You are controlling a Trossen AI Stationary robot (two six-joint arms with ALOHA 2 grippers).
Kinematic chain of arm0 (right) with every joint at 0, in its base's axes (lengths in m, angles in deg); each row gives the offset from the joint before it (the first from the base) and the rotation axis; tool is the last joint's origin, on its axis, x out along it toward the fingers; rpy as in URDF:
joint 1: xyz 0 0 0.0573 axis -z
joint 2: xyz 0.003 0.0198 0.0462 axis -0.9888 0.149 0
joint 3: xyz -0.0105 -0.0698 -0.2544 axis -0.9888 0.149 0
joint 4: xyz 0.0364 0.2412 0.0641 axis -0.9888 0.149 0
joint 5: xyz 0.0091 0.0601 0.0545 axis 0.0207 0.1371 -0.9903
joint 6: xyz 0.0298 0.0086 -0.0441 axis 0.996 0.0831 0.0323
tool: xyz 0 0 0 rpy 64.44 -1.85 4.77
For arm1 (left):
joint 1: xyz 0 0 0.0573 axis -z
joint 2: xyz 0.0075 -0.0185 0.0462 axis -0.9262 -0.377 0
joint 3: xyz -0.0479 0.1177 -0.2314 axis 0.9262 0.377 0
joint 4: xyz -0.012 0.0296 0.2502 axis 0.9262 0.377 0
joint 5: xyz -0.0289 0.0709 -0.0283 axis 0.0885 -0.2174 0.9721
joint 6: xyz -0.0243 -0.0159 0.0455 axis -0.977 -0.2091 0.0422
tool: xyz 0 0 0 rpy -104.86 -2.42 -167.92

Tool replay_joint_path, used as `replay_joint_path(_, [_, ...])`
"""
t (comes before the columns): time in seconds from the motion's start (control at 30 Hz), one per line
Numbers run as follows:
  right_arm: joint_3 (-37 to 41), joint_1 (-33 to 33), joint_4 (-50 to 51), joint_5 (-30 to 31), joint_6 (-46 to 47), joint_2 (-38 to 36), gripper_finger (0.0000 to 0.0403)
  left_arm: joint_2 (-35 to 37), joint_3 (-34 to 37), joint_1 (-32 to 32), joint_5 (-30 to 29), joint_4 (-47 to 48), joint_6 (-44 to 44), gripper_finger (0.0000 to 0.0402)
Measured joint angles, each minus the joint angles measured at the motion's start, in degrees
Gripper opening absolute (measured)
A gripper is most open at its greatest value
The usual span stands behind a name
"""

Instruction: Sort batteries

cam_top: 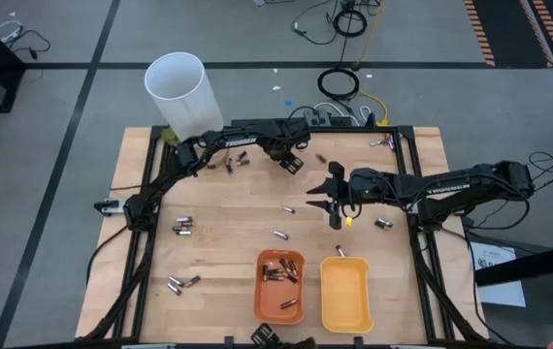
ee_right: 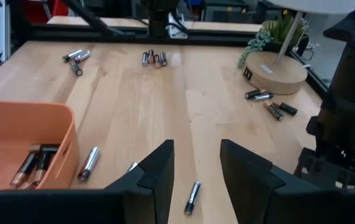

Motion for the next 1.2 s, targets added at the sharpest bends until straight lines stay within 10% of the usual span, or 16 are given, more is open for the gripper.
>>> replay_joint_path(0.77, [0.0, 0.0, 7.6, 12.6, 5.3, -0.6, 0.0121, 22.8, 4.6, 9.1, -5.2, 2.4, 18.9, 0.0177])
replay_joint_path(0.97, [0.0, 0.7, 11.8, 17.4, 10.1, -1.3, 0.0121, 39.3, 24.5, 11.5, -7.7, -6.1, 16.8, 0.0177])
replay_joint_path(1.2, [-0.8, 7.0, 15.7, 19.5, 13.3, -1.3, 0.0121, 58.8, 58.1, 14.2, -1.0, -37.0, 14.3, 0.0177])
